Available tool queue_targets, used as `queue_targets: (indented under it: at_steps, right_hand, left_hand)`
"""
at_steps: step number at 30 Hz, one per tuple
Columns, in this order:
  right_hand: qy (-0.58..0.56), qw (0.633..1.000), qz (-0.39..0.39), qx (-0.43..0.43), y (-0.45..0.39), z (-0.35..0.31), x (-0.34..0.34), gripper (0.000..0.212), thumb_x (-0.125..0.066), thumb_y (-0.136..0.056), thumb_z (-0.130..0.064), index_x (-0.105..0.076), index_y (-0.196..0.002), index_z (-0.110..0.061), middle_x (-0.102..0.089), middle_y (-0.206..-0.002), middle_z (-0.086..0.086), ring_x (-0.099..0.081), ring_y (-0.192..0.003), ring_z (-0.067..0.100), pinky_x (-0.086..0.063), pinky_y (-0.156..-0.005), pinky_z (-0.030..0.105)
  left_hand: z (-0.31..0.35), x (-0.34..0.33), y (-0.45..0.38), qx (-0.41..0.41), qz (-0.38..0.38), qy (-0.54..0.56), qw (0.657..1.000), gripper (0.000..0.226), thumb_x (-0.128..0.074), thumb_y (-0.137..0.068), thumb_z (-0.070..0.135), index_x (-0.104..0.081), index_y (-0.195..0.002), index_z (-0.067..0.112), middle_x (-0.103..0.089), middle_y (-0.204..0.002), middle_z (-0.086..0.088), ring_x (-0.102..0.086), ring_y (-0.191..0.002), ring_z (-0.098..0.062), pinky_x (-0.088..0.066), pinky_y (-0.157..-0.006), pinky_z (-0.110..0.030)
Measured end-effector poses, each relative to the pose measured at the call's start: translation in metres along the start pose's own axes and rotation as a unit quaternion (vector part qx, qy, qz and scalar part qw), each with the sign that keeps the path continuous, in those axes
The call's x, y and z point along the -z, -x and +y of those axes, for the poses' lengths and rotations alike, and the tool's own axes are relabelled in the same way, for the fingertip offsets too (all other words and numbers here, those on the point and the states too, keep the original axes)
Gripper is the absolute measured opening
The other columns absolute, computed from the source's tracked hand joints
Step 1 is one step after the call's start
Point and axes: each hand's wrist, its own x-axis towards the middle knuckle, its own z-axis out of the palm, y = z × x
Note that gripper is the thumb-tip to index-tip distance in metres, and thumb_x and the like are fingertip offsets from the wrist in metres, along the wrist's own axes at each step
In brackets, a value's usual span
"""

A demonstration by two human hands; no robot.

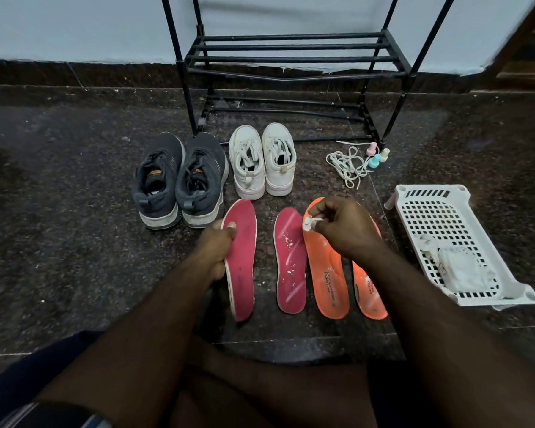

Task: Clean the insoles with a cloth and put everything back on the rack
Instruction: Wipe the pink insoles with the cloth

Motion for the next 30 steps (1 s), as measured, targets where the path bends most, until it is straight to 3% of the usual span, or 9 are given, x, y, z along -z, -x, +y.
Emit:
queue_targets:
  at_steps: [6, 12, 15, 18, 22, 30]
  right_hand:
    - [0.024, 1.0, -0.014, -0.006, 0.001, 0.003, 0.002, 0.028, -0.077, -0.075, -0.009, -0.065, -0.073, -0.034, -0.066, -0.074, -0.016, -0.063, -0.072, 0.005, -0.05, -0.069, 0.026]
    - [0.047, 0.998, -0.032, 0.001, 0.002, 0.004, 0.0, 0.022, -0.076, -0.076, -0.009, -0.068, -0.079, -0.029, -0.064, -0.074, -0.018, -0.06, -0.07, 0.001, -0.042, -0.063, 0.015]
    - [0.047, 0.998, -0.037, -0.001, 0.001, 0.004, -0.001, 0.023, -0.075, -0.076, -0.008, -0.067, -0.078, -0.03, -0.066, -0.075, -0.015, -0.062, -0.072, 0.005, -0.045, -0.064, 0.021]
    - [0.05, 0.998, -0.041, -0.003, 0.001, 0.005, -0.001, 0.025, -0.074, -0.076, -0.006, -0.067, -0.079, -0.03, -0.064, -0.072, -0.017, -0.059, -0.068, 0.001, -0.041, -0.061, 0.015]
    - [0.052, 0.998, -0.046, -0.009, 0.001, 0.007, -0.001, 0.022, -0.075, -0.077, -0.008, -0.069, -0.081, -0.029, -0.064, -0.073, -0.016, -0.059, -0.069, 0.0, -0.04, -0.06, 0.014]
    - [0.06, 0.997, -0.052, -0.012, -0.001, 0.009, -0.004, 0.017, -0.077, -0.077, -0.012, -0.071, -0.083, -0.026, -0.068, -0.077, -0.013, -0.063, -0.074, 0.007, -0.045, -0.063, 0.019]
  left_hand:
    - [-0.015, 0.007, -0.019, -0.008, 0.039, -0.057, 0.998, 0.028, -0.055, -0.101, 0.013, -0.06, -0.129, 0.008, -0.07, -0.11, -0.017, -0.068, -0.089, -0.03, -0.058, -0.086, -0.053]
    - [-0.014, 0.017, -0.022, -0.037, 0.062, -0.192, 0.979, 0.045, -0.071, -0.087, 0.006, -0.061, -0.131, 0.011, -0.071, -0.114, -0.012, -0.07, -0.1, -0.029, -0.058, -0.089, -0.048]
    - [-0.015, 0.024, -0.027, -0.066, 0.061, -0.331, 0.939, 0.073, -0.079, -0.075, 0.012, -0.052, -0.143, 0.014, -0.068, -0.127, -0.008, -0.068, -0.108, -0.023, -0.055, -0.097, -0.041]
    - [-0.012, 0.023, -0.019, -0.108, 0.079, -0.459, 0.878, 0.076, -0.082, -0.075, 0.016, -0.052, -0.143, 0.027, -0.056, -0.137, -0.009, -0.062, -0.115, -0.025, -0.048, -0.105, -0.035]
    - [-0.01, 0.022, -0.009, -0.094, 0.057, -0.519, 0.848, 0.072, -0.085, -0.076, 0.028, -0.053, -0.14, 0.04, -0.039, -0.136, -0.011, -0.057, -0.119, -0.032, -0.044, -0.109, -0.036]
    - [-0.021, 0.02, -0.007, -0.094, -0.016, -0.656, 0.749, 0.089, -0.084, -0.074, 0.04, -0.036, -0.149, 0.046, -0.039, -0.136, -0.012, -0.052, -0.123, -0.034, -0.044, -0.108, -0.046]
